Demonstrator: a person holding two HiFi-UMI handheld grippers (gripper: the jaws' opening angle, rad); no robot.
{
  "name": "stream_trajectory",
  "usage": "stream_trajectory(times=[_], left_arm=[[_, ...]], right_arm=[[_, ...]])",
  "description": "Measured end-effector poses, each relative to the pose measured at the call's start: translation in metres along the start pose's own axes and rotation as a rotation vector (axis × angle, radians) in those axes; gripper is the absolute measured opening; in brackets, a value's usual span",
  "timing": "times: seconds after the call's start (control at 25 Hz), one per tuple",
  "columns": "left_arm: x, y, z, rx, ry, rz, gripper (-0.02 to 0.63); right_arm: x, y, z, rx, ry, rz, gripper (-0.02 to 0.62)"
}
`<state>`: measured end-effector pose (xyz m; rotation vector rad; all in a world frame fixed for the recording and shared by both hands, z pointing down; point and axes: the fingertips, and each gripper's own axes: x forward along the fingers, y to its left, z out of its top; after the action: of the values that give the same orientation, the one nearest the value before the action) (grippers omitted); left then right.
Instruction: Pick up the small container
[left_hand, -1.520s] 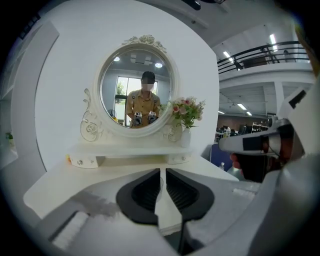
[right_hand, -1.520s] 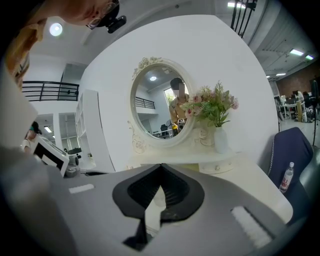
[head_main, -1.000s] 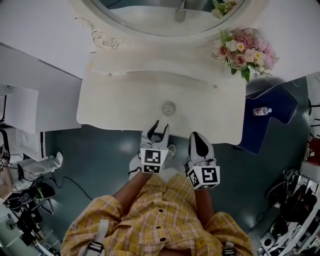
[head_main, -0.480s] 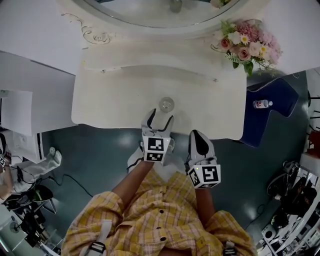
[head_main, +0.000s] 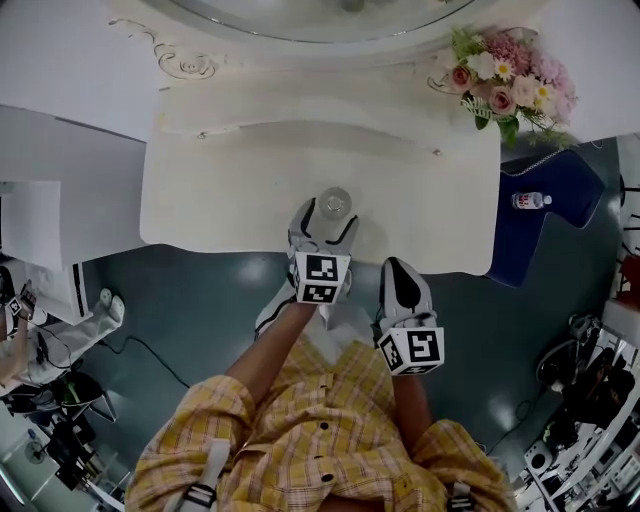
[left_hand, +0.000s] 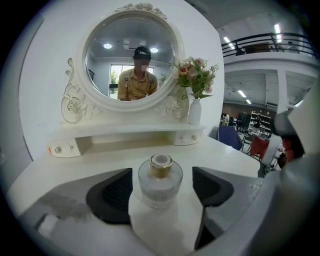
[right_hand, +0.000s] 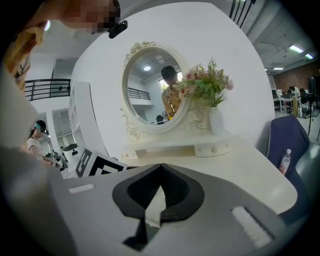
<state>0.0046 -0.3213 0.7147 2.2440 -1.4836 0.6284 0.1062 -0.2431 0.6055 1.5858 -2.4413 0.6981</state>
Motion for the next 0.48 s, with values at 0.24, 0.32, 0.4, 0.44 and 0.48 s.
stream_trajectory(times=[0.24, 0.32, 0.4, 0.44, 0.48], left_arm=[[0.018, 0.0, -0.009, -0.001, 0.017, 0.022, 0.377], [0.024, 0.002, -0.011, -0.003, 0.021, 0.031, 0.377], [0.029, 0.004, -0.014, -0.003, 0.024, 0.044, 0.377], [0.031, 0.005, -0.015, -0.003, 0.026, 0.05, 0.377], [0.034, 0.006, -0.017, -0.005, 0.029, 0.055, 0.377]], right_arm=[[0.0, -0.004, -0.009, 0.008, 0.021, -0.011, -0.002], [0.0, -0.006, -0.01, 0.007, 0.025, -0.014, -0.002], [0.001, -0.007, -0.011, 0.004, 0.029, -0.015, -0.002], [0.002, -0.007, -0.011, 0.003, 0.03, -0.014, -0.002], [0.003, -0.008, -0.011, 0.002, 0.031, -0.012, -0.002]])
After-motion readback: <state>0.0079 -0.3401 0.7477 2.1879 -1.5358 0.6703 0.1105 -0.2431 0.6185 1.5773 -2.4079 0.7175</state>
